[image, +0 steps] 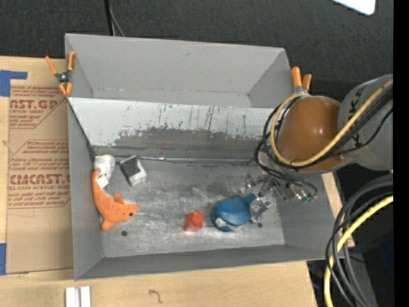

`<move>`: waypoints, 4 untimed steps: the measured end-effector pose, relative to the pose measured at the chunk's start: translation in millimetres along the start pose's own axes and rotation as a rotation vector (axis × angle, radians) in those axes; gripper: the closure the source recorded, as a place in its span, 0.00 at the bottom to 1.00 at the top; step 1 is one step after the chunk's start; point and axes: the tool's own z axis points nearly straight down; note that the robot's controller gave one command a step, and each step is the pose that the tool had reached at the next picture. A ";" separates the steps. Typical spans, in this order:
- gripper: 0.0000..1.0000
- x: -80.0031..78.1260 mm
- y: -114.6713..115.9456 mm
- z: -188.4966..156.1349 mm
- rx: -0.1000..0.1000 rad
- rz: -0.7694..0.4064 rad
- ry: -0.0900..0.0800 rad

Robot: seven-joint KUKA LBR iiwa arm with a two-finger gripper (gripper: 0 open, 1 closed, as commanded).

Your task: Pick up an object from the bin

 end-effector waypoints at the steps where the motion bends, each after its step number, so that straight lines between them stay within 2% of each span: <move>1: 1.00 0.2 0.1 -0.5 0.000 0.001 0.001; 2: 1.00 -1.7 19.8 -17.4 -0.013 -0.057 0.031; 3: 1.00 -1.7 16.9 -60.4 -0.023 -0.132 0.041; 4: 1.00 -0.1 16.5 -78.2 -0.012 -0.067 0.027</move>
Offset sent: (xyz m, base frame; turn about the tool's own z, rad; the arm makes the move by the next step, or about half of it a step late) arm -0.0063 0.0350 0.0051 -0.1633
